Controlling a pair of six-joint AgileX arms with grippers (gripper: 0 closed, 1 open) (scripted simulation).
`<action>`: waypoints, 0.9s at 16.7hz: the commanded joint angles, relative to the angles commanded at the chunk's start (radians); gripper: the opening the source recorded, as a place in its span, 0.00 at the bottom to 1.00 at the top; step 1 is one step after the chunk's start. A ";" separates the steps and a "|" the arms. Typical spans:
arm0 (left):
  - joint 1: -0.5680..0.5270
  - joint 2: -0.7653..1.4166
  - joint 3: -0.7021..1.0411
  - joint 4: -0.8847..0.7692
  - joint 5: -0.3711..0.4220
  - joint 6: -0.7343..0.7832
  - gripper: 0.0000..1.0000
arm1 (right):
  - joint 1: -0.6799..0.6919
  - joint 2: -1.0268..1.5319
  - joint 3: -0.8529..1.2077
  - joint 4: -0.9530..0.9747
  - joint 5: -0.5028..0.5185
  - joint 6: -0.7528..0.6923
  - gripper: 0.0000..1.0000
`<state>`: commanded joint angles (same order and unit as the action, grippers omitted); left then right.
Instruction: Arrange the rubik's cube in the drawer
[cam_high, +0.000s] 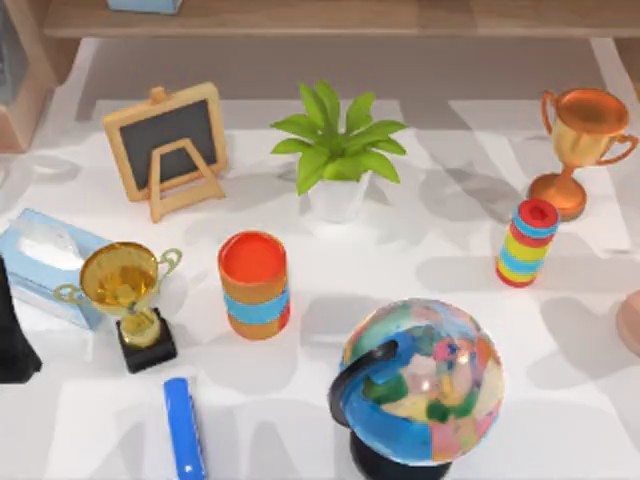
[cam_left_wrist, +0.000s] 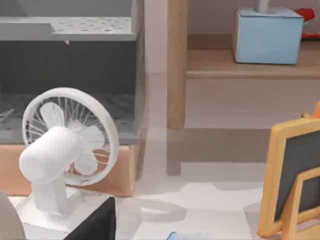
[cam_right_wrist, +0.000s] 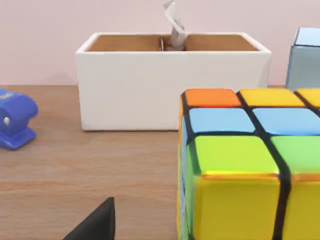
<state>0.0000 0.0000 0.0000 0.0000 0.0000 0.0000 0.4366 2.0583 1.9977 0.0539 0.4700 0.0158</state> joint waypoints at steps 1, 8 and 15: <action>0.000 0.000 0.000 0.000 0.000 0.000 1.00 | 0.000 0.000 0.000 0.000 0.000 0.000 1.00; 0.000 0.000 0.000 0.000 0.000 0.000 1.00 | 0.000 0.000 0.000 0.000 0.000 0.000 0.62; 0.000 0.000 0.000 0.000 0.000 0.000 1.00 | 0.000 0.000 0.000 0.000 0.000 0.000 0.10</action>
<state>0.0000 0.0000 0.0000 0.0000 0.0000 0.0000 0.4366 2.0583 1.9977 0.0539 0.4700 0.0158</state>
